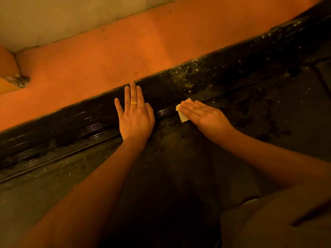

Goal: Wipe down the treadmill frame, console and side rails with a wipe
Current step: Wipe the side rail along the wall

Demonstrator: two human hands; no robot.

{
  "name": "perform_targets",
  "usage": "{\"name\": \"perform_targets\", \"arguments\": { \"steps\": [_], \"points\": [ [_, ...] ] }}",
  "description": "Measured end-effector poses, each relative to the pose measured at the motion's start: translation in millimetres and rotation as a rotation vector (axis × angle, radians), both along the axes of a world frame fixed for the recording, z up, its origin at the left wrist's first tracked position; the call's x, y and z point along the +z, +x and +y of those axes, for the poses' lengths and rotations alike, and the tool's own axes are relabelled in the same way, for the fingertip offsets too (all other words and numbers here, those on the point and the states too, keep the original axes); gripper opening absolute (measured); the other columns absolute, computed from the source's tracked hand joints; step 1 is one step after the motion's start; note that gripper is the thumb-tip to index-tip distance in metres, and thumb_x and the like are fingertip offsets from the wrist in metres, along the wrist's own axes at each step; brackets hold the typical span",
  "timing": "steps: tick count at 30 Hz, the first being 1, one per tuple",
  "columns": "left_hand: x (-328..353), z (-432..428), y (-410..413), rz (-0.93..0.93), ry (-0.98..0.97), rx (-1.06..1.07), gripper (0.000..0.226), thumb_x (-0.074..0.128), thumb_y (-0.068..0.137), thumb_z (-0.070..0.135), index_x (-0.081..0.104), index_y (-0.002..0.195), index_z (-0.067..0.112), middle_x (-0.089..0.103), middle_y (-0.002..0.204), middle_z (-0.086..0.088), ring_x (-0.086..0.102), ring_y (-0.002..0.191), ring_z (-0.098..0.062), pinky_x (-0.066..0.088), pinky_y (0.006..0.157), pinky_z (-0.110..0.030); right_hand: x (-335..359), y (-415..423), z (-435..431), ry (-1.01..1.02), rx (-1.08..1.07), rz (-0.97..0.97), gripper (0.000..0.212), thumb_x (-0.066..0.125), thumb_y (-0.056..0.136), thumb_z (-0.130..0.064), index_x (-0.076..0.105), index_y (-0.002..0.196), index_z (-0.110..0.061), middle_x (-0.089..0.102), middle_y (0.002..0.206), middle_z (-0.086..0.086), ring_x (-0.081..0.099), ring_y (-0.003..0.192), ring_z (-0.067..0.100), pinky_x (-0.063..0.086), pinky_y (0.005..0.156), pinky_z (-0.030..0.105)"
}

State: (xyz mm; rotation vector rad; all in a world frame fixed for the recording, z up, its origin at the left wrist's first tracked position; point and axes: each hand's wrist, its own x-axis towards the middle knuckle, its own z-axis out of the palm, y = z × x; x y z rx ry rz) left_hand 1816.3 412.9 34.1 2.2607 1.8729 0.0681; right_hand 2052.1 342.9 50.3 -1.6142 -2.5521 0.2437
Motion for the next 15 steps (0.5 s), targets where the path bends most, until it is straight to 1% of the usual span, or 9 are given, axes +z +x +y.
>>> {"name": "perform_targets", "arguments": {
  "steps": [3,5,6,8,10,12,13,15],
  "points": [
    [0,0,0,-0.001,-0.002,-0.001,0.060,0.018,0.106,0.036,0.010,0.161,0.011,0.002,0.169,-0.005,-0.003,0.156,-0.020,0.000,0.125,-0.053,3,22,0,-0.014,-0.104,-0.008,0.058,0.053,0.082,0.007,0.053,0.140,-0.002,0.054,0.143,0.020,0.052,0.131,0.037,0.042,0.108,0.052],
    [0,0,0,-0.001,0.001,-0.002,0.060,0.018,0.107,0.036,0.009,0.161,0.011,0.001,0.169,-0.005,-0.004,0.155,-0.020,-0.001,0.125,-0.052,5,29,2,-0.024,-0.165,-0.030,0.062,0.055,0.078,0.012,0.053,0.139,0.000,0.054,0.141,0.021,0.053,0.130,0.039,0.036,0.109,0.051],
    [0,0,0,-0.002,0.003,-0.001,0.060,0.018,0.107,0.036,0.009,0.161,0.011,0.001,0.169,-0.005,-0.004,0.155,-0.020,-0.001,0.125,-0.052,5,27,2,-0.020,-0.173,-0.043,0.063,0.055,0.077,0.013,0.053,0.139,0.001,0.054,0.141,0.022,0.052,0.130,0.040,0.034,0.110,0.050],
    [0,0,0,-0.006,0.002,-0.001,0.060,0.018,0.107,0.036,0.010,0.161,0.011,0.001,0.169,-0.005,-0.003,0.155,-0.020,-0.001,0.125,-0.052,4,16,-1,-0.028,-0.157,-0.048,0.061,0.047,0.079,0.006,0.051,0.139,0.003,0.052,0.142,0.024,0.050,0.132,0.042,0.030,0.110,0.051],
    [0,-1,0,-0.007,0.002,0.000,0.060,0.018,0.107,0.037,0.011,0.161,0.011,0.002,0.169,-0.005,-0.003,0.155,-0.020,-0.001,0.125,-0.053,3,7,-2,-0.064,-0.141,-0.032,0.065,0.042,0.078,0.004,0.047,0.143,0.002,0.048,0.145,0.024,0.045,0.135,0.041,0.028,0.112,0.051],
    [1,0,0,-0.004,0.001,0.002,0.060,0.019,0.107,0.036,0.010,0.161,0.011,0.002,0.169,-0.006,-0.003,0.155,-0.020,-0.001,0.125,-0.053,3,12,-2,-0.098,-0.139,-0.017,0.069,0.042,0.077,0.006,0.044,0.146,0.000,0.045,0.149,0.022,0.042,0.138,0.039,0.028,0.114,0.049],
    [1,-1,0,-0.004,0.001,0.001,0.060,0.019,0.107,0.036,0.010,0.161,0.011,0.002,0.169,-0.006,-0.003,0.155,-0.020,-0.001,0.125,-0.053,3,19,-3,-0.083,-0.148,-0.017,0.070,0.043,0.076,0.010,0.045,0.145,0.000,0.045,0.149,0.021,0.042,0.138,0.039,0.030,0.114,0.050],
    [1,-1,1,-0.004,0.003,-0.003,0.060,0.020,0.107,0.036,0.010,0.160,0.011,0.002,0.169,-0.006,-0.003,0.155,-0.020,-0.003,0.124,-0.052,2,43,-7,-0.041,-0.234,-0.006,0.076,0.051,0.073,0.021,0.046,0.145,-0.002,0.046,0.148,0.020,0.043,0.138,0.039,0.031,0.114,0.050]
  ]
}}
